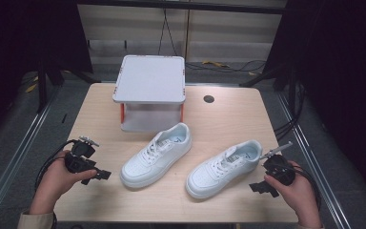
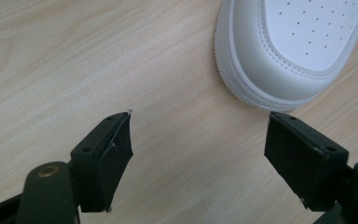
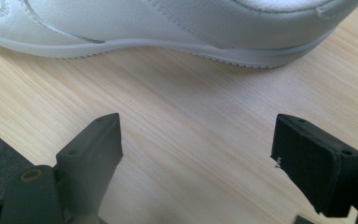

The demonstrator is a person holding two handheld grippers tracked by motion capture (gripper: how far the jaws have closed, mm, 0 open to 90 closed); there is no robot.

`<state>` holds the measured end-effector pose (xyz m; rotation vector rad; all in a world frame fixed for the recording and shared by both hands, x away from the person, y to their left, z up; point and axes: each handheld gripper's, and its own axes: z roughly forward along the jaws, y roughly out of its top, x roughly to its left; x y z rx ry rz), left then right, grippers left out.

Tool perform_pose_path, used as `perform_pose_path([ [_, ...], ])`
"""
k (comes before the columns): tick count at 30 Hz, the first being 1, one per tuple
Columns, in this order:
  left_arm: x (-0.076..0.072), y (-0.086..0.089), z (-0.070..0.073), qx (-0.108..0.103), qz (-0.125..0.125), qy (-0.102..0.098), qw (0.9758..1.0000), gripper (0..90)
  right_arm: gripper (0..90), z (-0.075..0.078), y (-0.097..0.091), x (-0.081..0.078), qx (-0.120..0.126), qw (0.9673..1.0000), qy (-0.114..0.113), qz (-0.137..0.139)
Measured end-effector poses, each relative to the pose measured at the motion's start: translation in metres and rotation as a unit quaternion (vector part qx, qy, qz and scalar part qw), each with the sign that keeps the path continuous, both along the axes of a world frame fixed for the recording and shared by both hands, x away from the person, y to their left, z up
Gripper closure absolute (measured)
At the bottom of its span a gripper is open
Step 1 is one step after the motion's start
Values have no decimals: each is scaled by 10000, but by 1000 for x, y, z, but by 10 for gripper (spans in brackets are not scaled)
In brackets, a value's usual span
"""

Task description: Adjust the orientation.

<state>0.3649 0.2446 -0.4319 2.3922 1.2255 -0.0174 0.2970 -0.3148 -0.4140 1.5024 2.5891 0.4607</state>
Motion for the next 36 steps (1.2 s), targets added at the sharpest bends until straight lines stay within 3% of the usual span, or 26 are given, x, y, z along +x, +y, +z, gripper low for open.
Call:
perform_pose_path([
  [10,1,-7,-2,-5,60,56,10000,239,157,1,0,-1,36,10000,-28,59],
  [13,0,-11,0,-93,46,61,9999,240,157,1,1,-1,69,9999,-32,113],
  [20,2,-27,13,-154,-209,5,9997,251,157,-1,4,0,82,9998,-2,180],
  [24,13,-44,26,-164,-441,-9,9989,261,157,-3,5,0,56,9998,23,176],
  [29,26,-62,36,-210,-517,-54,9984,267,157,-3,4,0,91,9998,-10,186],
  [32,40,-82,45,-39,-663,-166,9977,267,157,-4,4,-1,123,9997,-7,212],
  [36,49,-96,49,-53,-815,-243,9964,283,157,-4,4,-1,121,9997,0,208],
])
